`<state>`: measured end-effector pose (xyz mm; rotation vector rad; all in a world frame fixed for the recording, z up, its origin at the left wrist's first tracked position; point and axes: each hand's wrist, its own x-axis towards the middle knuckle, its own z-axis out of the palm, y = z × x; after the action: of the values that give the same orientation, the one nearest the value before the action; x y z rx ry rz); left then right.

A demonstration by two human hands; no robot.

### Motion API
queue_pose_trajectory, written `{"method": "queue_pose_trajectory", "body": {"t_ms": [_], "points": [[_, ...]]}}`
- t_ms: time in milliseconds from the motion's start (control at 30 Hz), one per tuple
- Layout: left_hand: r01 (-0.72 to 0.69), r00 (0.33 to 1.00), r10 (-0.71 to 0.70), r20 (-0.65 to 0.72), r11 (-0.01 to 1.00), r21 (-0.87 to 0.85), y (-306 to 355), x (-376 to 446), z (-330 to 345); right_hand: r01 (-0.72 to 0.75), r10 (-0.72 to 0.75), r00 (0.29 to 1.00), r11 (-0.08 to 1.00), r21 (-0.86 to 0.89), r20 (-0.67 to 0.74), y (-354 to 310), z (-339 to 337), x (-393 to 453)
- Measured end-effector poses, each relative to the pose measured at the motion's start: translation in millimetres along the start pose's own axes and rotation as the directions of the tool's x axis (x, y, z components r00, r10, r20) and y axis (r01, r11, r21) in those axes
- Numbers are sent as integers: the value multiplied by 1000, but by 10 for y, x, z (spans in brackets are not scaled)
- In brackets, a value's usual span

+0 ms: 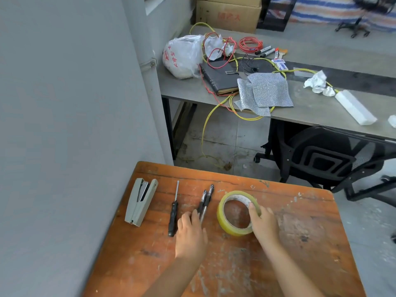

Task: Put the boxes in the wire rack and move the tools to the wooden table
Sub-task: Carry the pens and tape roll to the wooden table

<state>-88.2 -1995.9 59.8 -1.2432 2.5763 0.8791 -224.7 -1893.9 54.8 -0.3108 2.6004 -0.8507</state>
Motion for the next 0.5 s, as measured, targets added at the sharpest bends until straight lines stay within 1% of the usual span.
{"method": "queue_pose_trajectory", "body": {"t_ms": [100, 167, 200, 267, 300, 333, 433, 467, 500], "points": [[-11, 1000, 10, -19, 1000, -4, -15, -75, -30, -8, 6, 1000, 996, 88, 18, 11, -52, -58], [-24, 998, 22, -62, 999, -41, -57, -174, -53, -8, 7, 1000, 992, 125, 15, 52, -106, -151], [-46, 993, 39, -111, 997, -66, -87, -233, -52, -4, 3, 1000, 991, 134, 9, 85, -139, -209], [-106, 962, 84, -259, 992, -72, -190, -380, 8, -2, 1, 1000, 991, 130, 3, 178, -211, -359], [-129, 935, 89, -342, 987, -95, -238, -480, 25, 18, -19, 1000, 991, 135, 3, 236, -242, -436], [-154, 917, 94, -389, 980, -129, -273, -605, 12, 50, -52, 999, 989, 137, 12, 304, -262, -518], [-200, 888, 109, -448, 966, -163, -372, -1063, 61, 160, -174, 979, 979, 123, 111, 513, -292, -796], [-198, 882, 90, -462, 962, -189, -404, -1228, 132, 207, -224, 960, 972, 115, 166, 580, -291, -876], [-178, 875, 37, -482, 952, -249, -418, -1407, 208, 261, -277, 934, 960, 98, 225, 645, -284, -958]]}}
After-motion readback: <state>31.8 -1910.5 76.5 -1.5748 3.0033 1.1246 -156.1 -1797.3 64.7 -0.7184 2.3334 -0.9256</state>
